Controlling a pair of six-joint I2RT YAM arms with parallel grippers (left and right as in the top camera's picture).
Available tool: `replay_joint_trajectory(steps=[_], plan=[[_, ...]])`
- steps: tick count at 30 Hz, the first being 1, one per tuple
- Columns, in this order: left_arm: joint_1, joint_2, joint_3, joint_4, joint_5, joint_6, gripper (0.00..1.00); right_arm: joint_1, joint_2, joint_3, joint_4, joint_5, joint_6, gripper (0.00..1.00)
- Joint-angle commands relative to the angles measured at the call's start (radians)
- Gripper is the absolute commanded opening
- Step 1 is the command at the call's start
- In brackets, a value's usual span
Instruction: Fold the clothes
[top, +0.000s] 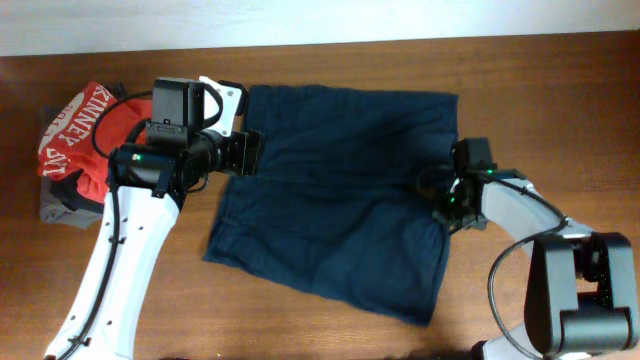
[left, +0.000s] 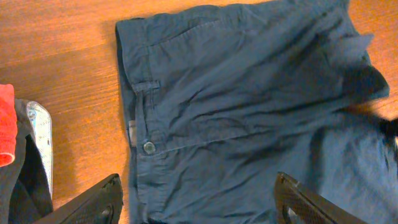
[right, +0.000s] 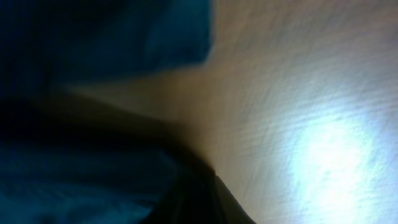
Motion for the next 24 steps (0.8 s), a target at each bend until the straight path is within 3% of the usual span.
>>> replay_joint_trajectory(steps=[1, 6, 8, 10, 18, 24], plan=[[0.006, -0.017, 0.01, 0.004, -0.008, 0.005, 0.77, -0.072, 0.035, 0.04, 0.103, 0.043, 0.014, 0.14], [0.006, -0.017, 0.01, 0.002, -0.008, 0.005, 0.78, -0.134, 0.035, 0.075, 0.163, -0.013, -0.009, 0.18], [0.006, -0.017, 0.01, -0.006, -0.008, 0.005, 0.79, -0.163, 0.034, 0.105, 0.092, -0.057, -0.011, 0.49], [0.006, -0.017, 0.01, -0.021, -0.008, 0.005, 0.79, -0.185, 0.034, 0.127, 0.024, -0.101, -0.011, 0.59], [0.006, -0.017, 0.002, -0.166, -0.016, 0.002, 0.83, -0.247, -0.026, 0.164, -0.383, -0.217, 0.019, 0.63], [0.006, -0.01, -0.085, -0.252, -0.038, -0.065, 0.84, -0.203, -0.026, 0.099, -0.445, -0.166, -0.023, 0.62]])
